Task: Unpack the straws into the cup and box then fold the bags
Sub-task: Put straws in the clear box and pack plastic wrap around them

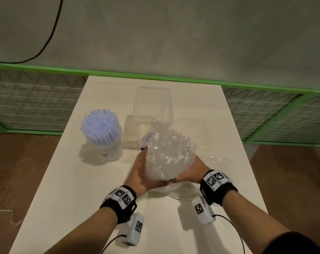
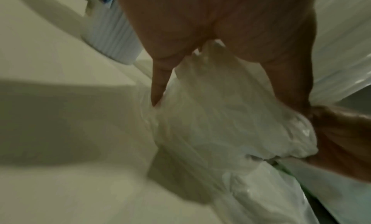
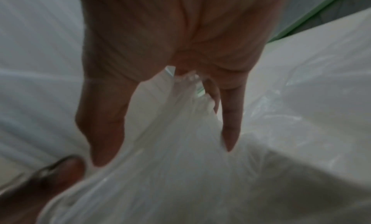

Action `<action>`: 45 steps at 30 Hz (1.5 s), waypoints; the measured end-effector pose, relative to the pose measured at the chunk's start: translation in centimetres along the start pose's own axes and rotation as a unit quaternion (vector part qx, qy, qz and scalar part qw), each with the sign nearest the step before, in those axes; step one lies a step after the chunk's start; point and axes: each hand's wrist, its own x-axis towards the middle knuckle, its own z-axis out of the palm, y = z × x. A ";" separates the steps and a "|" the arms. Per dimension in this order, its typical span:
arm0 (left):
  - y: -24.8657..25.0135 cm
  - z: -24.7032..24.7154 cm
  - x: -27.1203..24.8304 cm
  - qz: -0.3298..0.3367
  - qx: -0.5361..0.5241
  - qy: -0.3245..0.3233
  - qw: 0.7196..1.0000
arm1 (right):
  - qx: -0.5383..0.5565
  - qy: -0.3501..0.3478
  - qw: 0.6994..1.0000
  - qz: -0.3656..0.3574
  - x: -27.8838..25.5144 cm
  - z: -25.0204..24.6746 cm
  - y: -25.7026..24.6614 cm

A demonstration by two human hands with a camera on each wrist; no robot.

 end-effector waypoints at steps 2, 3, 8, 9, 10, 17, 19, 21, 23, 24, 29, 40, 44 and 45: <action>0.3 -0.2 -0.1 -0.032 -0.045 0.026 0.998 | 0.006 0.031 1.000 -0.001 0.5 0.5 -0.5; 0.3 -0.6 -0.1 -0.027 -0.065 0.045 0.996 | 0.007 0.050 0.999 -0.009 0.8 0.7 -1.0; 0.9 -4.0 -0.9 -0.021 -0.070 0.072 0.995 | -0.030 0.114 0.992 -0.041 1.1 3.9 -3.9; 0.5 -4.5 -1.2 -0.031 -0.066 0.078 0.994 | -0.033 0.114 0.992 -0.038 1.2 4.7 -4.0; 0.0 -4.9 -1.5 -0.036 -0.074 0.084 0.993 | -0.043 0.103 0.993 -0.036 1.5 5.4 -3.8; -2.9 -6.8 -3.0 -0.066 -0.083 0.079 0.991 | -0.046 0.018 0.983 -0.179 -0.1 6.0 -6.2; -3.1 -6.8 -2.9 -0.065 -0.075 0.079 0.992 | -0.002 0.064 0.986 -0.153 -0.6 5.5 -4.8; -3.3 -6.8 -2.8 -0.061 -0.068 0.085 0.992 | 0.030 0.116 0.983 -0.139 -1.9 4.6 -5.5; -3.3 -6.8 -2.7 -0.061 -0.058 0.089 0.992 | 0.028 0.163 0.974 -0.157 -2.9 4.1 -6.0; -3.4 -6.9 -2.6 -0.066 -0.059 0.090 0.992 | 0.033 0.172 0.969 -0.172 -3.5 3.9 -6.5; -4.3 -7.2 -2.5 -0.091 -0.070 0.076 0.990 | -0.009 0.199 0.958 -0.204 -3.6 3.8 -8.1; -4.0 -6.9 -2.9 -0.099 -0.115 0.073 0.986 | -0.053 0.215 0.942 -0.252 -1.8 4.7 -8.9; -4.0 -6.9 -3.1 -0.100 -0.128 0.075 0.984 | -0.068 0.248 0.924 -0.284 -1.2 5.5 -8.6; -4.0 -6.9 -3.1 -0.100 -0.130 0.079 0.983 | -0.072 0.256 0.919 -0.292 -1.1 5.7 -8.6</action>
